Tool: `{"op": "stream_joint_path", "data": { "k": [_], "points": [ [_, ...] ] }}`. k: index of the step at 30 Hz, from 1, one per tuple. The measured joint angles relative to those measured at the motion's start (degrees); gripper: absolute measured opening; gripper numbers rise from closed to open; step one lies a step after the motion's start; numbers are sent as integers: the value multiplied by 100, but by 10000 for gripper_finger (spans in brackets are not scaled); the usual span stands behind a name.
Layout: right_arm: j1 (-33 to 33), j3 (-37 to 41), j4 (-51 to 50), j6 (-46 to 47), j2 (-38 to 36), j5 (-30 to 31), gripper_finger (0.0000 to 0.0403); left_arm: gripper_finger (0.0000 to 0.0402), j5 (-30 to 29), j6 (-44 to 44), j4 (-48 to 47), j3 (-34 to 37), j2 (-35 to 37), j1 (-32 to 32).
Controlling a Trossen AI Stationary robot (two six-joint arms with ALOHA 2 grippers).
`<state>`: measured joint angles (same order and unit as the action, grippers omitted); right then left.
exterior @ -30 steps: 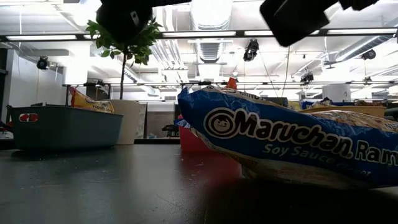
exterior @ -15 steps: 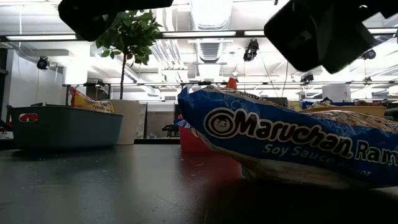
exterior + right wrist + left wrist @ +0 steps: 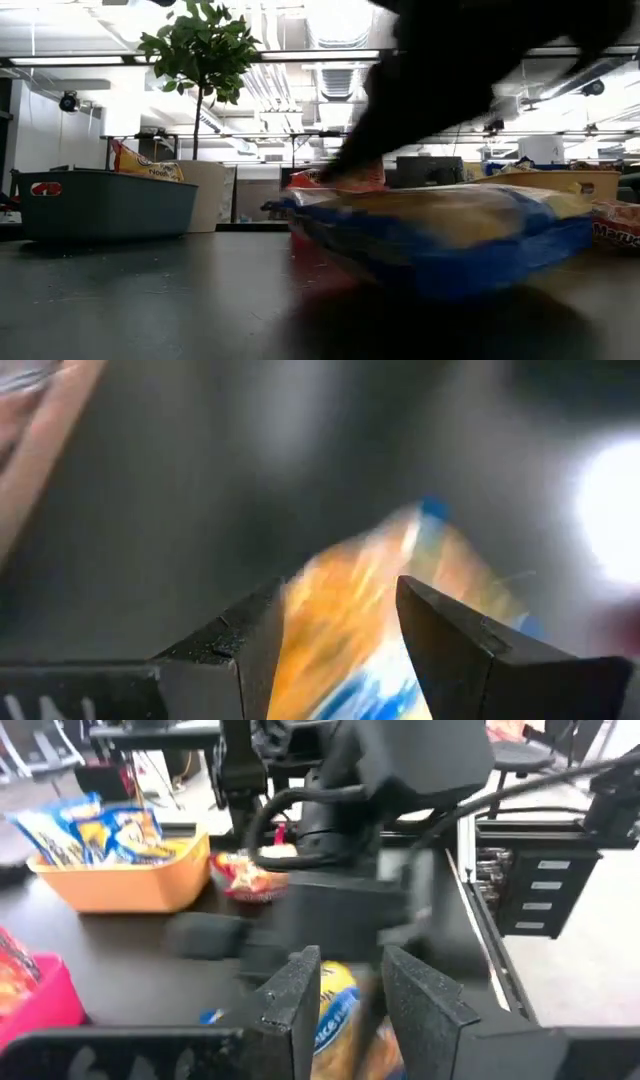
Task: Sort Maruchan noodles
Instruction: Put the blue noodle pack into the yellow bin
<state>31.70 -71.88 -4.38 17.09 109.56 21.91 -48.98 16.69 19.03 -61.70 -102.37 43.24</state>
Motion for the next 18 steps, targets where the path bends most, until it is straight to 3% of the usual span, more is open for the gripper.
{"op": "stream_joint_path", "data": {
  "k": [3, 9, 12, 18],
  "points": [
    [-133, -206, -38, 123, -21, 1050, 182, 95, 0, -321, -26, -102, 2, 8],
    [-109, -292, -598, -69, -422, 846, 169, 95, 1, -91, -455, -43, 9, 22],
    [22, -294, -1352, 418, -667, 772, 157, 95, 2, 335, -701, 15, -21, 8],
    [453, -263, -2865, 1478, -1001, 786, 134, 95, 7, 367, -511, -27, -448, -63]
  ]
}}
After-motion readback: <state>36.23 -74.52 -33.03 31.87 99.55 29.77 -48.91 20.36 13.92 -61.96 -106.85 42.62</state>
